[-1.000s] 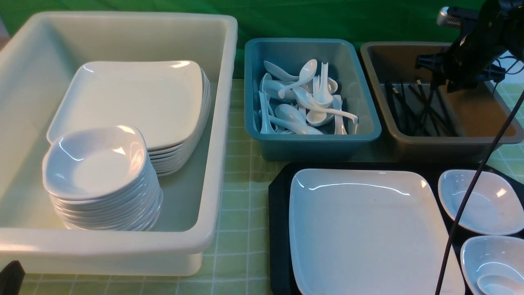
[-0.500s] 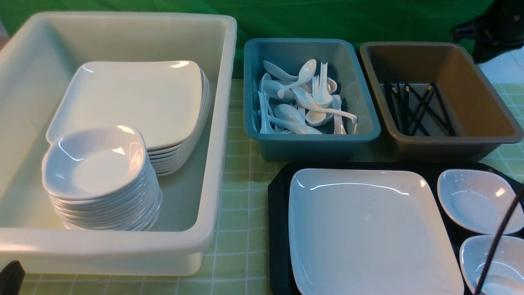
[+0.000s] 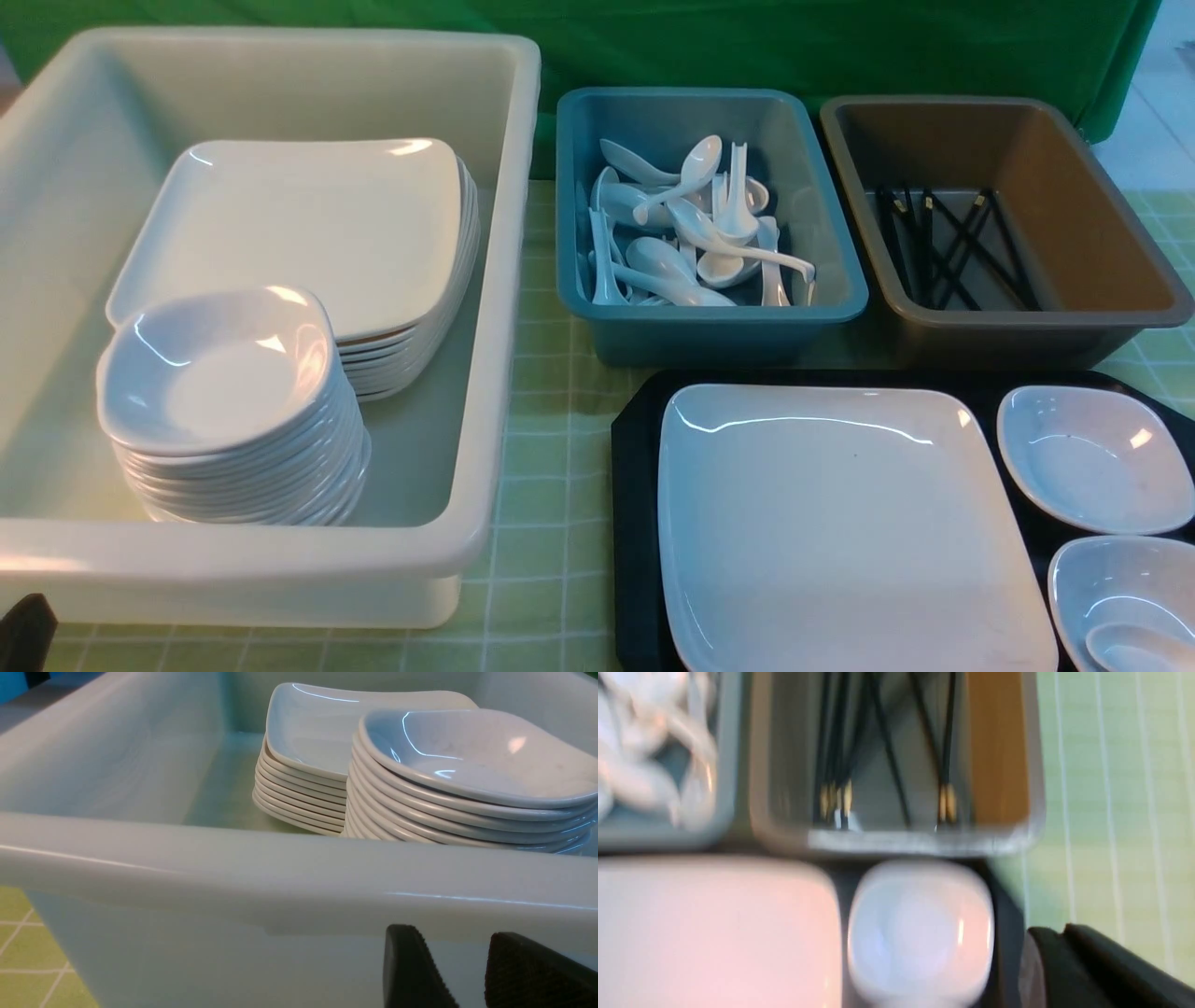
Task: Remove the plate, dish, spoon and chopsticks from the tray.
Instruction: Use the right arm to grab a soup spoon from the plate
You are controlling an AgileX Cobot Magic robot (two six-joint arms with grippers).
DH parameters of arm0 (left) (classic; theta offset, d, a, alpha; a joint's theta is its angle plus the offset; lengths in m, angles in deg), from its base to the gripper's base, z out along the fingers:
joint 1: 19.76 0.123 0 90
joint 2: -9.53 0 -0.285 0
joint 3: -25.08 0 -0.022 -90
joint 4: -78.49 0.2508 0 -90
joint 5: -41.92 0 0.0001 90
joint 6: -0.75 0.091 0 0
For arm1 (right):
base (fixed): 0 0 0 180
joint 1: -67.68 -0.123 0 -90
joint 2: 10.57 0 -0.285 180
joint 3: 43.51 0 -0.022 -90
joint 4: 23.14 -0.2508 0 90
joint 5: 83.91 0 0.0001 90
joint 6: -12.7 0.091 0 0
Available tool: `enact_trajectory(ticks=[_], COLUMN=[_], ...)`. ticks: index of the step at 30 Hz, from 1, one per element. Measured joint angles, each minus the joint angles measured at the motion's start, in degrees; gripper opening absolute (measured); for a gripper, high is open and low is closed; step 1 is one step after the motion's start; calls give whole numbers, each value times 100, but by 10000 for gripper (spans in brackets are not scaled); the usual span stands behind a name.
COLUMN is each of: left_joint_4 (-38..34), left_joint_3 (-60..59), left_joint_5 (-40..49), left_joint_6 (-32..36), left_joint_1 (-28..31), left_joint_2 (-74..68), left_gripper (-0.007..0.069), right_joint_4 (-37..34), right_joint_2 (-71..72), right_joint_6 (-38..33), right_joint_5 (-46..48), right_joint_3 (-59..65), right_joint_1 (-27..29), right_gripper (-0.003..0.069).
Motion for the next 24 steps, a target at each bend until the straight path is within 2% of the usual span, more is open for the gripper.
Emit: enact_trajectory(ticks=[8, 14, 19, 23, 24], left_joint_4=[0, 0, 0, 0, 0], left_joint_3=[0, 0, 0, 0, 0], left_joint_5=[0, 0, 0, 0, 0], left_joint_6=[0, 0, 0, 0, 0], left_joint_1=[0, 0, 0, 0, 0], left_joint_2=[0, 0, 0, 0, 0], left_gripper=[225, 225, 225, 225, 225], right_joint_4=[970, 1014, 1019, 1028, 1017], right_joint_2=[1441, 1485, 1485, 1485, 1485], right_joint_6=[1771, 2585, 3202, 3672, 3834], right_joint_5=[-703, -1326, -1730, -2100, -2199], right_joint_3=[3210, 4526, 4804, 4827, 4834], right_joint_1=[62, 719, 1276, 1480, 1492], right_gripper=[53, 68, 95, 209, 258])
